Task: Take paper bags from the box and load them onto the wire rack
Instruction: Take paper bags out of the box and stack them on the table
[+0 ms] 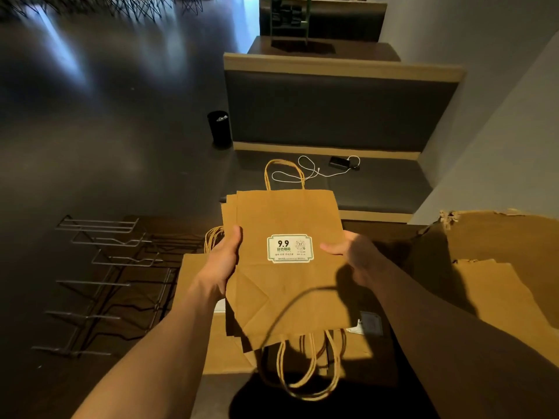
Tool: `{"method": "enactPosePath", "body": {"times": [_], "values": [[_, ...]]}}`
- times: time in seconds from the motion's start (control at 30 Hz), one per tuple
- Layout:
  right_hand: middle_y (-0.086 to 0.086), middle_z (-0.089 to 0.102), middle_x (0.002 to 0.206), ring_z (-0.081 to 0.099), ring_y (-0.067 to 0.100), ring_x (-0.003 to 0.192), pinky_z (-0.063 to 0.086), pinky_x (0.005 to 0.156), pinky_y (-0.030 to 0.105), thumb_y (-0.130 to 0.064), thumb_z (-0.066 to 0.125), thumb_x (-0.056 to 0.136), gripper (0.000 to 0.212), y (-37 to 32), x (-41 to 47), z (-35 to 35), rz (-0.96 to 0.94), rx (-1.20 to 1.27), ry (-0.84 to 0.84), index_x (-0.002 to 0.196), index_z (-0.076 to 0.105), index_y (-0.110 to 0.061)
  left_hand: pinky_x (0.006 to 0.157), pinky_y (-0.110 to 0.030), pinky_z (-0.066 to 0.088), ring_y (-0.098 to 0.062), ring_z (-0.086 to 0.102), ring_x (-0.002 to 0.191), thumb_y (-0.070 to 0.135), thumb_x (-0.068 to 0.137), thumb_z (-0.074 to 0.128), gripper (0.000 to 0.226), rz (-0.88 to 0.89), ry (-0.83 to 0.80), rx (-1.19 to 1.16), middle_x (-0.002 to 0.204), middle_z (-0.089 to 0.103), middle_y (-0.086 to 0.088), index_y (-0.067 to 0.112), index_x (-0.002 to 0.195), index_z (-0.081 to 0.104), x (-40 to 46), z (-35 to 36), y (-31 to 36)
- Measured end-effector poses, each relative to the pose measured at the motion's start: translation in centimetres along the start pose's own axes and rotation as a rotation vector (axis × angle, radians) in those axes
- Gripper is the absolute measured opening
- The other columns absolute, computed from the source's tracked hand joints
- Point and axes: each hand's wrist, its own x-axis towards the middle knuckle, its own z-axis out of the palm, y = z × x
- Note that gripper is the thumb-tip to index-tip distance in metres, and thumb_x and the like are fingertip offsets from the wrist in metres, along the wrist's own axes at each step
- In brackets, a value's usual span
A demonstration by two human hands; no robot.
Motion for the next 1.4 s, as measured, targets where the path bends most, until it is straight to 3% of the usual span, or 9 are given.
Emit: {"method": "enactPosePath", "body": {"times": [0.2,0.37,0.43,0.57,0.8,0.97,1.13,1.3,1.4], "values": [[0.005,0.062,0.090,0.059,0.018,0.080,0.041,0.059,0.024,-0.010,0.059,0.095,0.021,-1.0,-0.2,0.1,-0.014,0.266,0.305,0.115,0.061,-0.004,0.096,-0.058,0.050,-0.032,0.065,0.113,0.051,0.097,0.049,0.048,0.089,0.146,-0.279,0.130,0.065,-0.010,0.025,0.137,0.053,1.1,-0.5,-0.7],[0.000,0.051,0.083,0.053,0.017,0.076,0.046,0.089,0.041,-0.016,0.049,0.098,0.039,-1.2,-0.3,-0.1,0.098,0.681,0.416,0.134,0.049,-0.003,0.105,-0.054,0.045,-0.025,0.056,0.125,0.024,0.100,0.054,0.053,0.201,0.397,-0.520,0.141,0.055,-0.003,0.028,0.149,0.034,1.2,0.7,0.9],[0.004,0.052,0.095,0.053,0.023,0.094,0.043,0.098,0.046,-0.027,0.055,0.096,0.041,-1.9,-0.5,1.0,0.200,0.879,0.456,0.134,0.045,-0.015,0.104,-0.048,0.046,-0.022,0.057,0.120,0.025,0.102,0.052,0.053,0.237,0.476,-0.574,0.139,0.054,0.001,0.028,0.150,0.031,1.5,1.8,1.3],[0.005,0.059,0.120,0.057,0.027,0.107,0.052,0.087,0.047,-0.028,0.056,0.095,0.040,-2.7,-0.1,2.5,0.275,1.069,0.332,0.133,0.049,-0.022,0.086,-0.039,0.055,-0.014,0.062,0.096,0.029,0.104,0.046,0.042,0.279,0.545,-0.677,0.129,0.057,0.001,0.029,0.145,0.037,1.5,4.2,2.3],[0.016,0.038,0.138,0.032,0.042,0.133,0.033,0.106,0.062,-0.045,0.057,0.093,0.059,-2.1,-1.7,5.9,0.650,0.717,0.140,0.140,0.033,-0.017,0.087,-0.045,0.055,-0.027,0.064,0.110,0.049,0.093,0.060,0.051,0.089,0.316,-0.703,0.131,0.061,-0.005,0.022,0.135,0.048,0.8,7.3,3.2],[0.018,0.062,0.116,0.059,0.034,0.112,0.048,0.099,0.047,-0.039,0.063,0.091,0.049,-0.2,-0.6,4.9,0.366,0.955,-0.002,0.128,0.050,-0.009,0.104,-0.057,0.045,-0.039,0.061,0.118,0.019,0.102,0.051,0.022,0.001,-0.099,-0.717,0.122,0.064,-0.028,0.001,0.109,0.060,-0.2,5.9,3.5],[0.015,0.066,0.122,0.062,0.036,0.111,0.046,0.097,0.056,-0.022,0.054,0.097,0.025,0.1,0.3,2.8,0.138,0.939,-0.038,0.121,0.062,-0.018,0.092,-0.059,0.050,-0.047,0.056,0.121,0.013,0.091,0.054,0.026,-0.014,-0.277,-0.535,0.128,0.058,-0.034,0.002,0.114,0.057,-0.5,3.0,3.3],[0.015,0.063,0.125,0.065,0.031,0.103,0.057,0.069,0.041,-0.003,0.050,0.095,0.037,-0.9,0.2,0.6,0.048,0.814,-0.024,0.130,0.054,-0.015,0.101,-0.057,0.046,-0.040,0.055,0.126,0.057,0.089,0.048,0.071,0.059,-0.323,-0.623,0.139,0.056,-0.020,0.011,0.144,0.048,-0.5,0.8,4.0],[0.013,0.069,0.115,0.065,0.035,0.104,0.054,0.085,0.051,0.003,0.054,0.089,0.040,-1.2,0.9,-2.1,-0.004,0.597,0.020,0.122,0.058,-0.019,0.110,-0.055,0.036,-0.038,0.055,0.127,0.088,0.078,0.031,0.099,0.117,-0.262,-0.811,0.138,0.058,-0.016,0.014,0.141,0.052,-0.2,-2.6,4.3]]}}
